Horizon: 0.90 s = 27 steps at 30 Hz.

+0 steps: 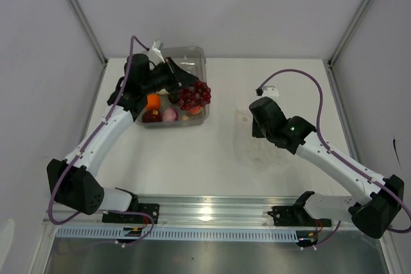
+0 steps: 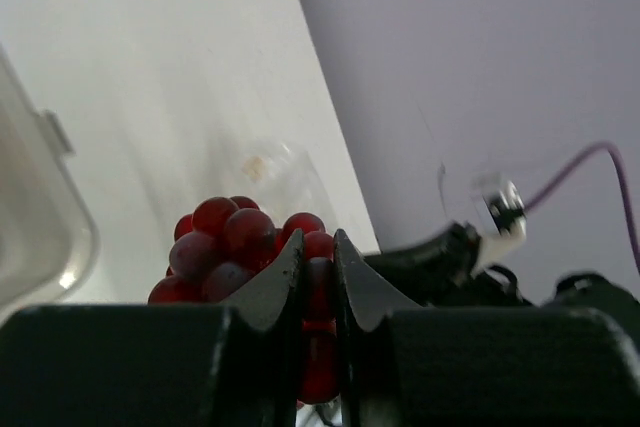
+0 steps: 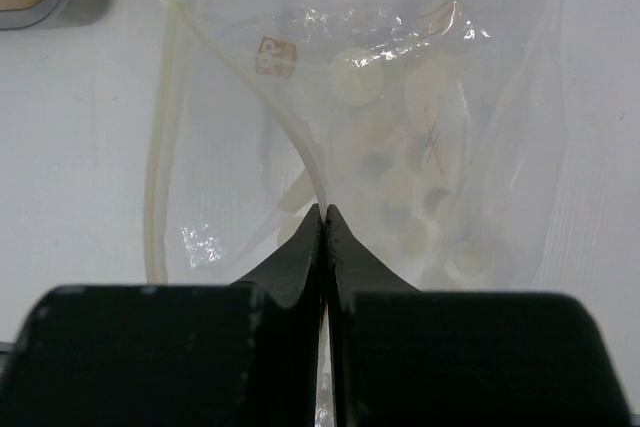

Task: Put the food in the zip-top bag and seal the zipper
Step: Pick up the fake fruit from the bin.

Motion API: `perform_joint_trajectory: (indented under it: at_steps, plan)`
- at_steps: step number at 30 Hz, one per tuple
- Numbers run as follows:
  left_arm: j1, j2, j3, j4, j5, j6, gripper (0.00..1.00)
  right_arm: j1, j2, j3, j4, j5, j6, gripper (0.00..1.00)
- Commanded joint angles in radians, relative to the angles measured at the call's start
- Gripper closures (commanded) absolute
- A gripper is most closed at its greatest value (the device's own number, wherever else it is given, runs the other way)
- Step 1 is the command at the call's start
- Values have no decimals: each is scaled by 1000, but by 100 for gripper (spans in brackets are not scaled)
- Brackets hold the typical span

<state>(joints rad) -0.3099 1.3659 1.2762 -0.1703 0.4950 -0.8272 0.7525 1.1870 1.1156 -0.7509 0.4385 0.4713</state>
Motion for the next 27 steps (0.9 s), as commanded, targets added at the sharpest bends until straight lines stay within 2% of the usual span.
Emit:
perform_joint_trajectory:
  at_steps: [1,9,20,27]
  plan:
    - [-58,-42,-69,174,135,-96,86,-1,11,47,10,-29,18,100]
    - [-169,-70,-143,255,158,-145,86,-1,3,53,16,-43,30,100]
    - [-262,-21,-187,503,243,-291,87,-2,19,46,36,-87,41,100]
    - [-287,54,-270,897,336,-440,93,-37,-3,61,30,-216,69,100]
